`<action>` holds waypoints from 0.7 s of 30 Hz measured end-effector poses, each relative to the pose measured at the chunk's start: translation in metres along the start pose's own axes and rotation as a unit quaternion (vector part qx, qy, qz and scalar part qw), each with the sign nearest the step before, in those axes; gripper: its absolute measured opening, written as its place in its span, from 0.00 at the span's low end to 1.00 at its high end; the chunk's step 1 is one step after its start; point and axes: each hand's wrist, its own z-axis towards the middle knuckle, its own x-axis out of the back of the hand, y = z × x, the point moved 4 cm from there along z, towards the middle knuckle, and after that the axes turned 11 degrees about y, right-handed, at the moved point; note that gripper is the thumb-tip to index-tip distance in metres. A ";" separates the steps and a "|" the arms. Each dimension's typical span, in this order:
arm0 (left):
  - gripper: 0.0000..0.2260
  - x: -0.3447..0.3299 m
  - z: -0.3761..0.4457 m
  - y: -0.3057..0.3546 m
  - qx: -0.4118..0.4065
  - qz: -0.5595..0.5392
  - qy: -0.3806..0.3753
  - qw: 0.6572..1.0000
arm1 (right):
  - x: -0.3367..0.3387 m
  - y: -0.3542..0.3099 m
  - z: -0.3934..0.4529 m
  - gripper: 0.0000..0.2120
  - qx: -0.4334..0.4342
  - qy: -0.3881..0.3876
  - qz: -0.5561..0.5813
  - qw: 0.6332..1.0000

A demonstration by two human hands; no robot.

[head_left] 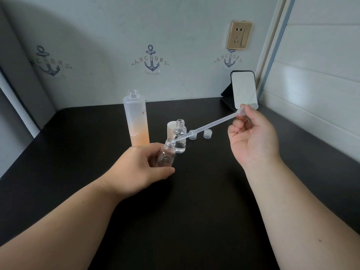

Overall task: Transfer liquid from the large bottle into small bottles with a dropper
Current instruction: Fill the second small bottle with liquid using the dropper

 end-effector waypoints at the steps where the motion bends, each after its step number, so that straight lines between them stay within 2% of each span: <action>1: 0.11 0.000 0.000 0.000 0.001 -0.001 -0.001 1.000 | 0.000 0.000 0.000 0.03 0.000 -0.001 -0.001 1.000; 16: 0.14 0.000 0.001 -0.002 0.001 0.002 -0.010 1.000 | 0.001 0.000 0.003 0.03 0.002 -0.007 -0.013 1.000; 21: 0.14 0.000 0.001 -0.001 0.000 -0.002 -0.009 1.000 | 0.001 0.000 0.003 0.08 0.008 -0.016 -0.024 1.000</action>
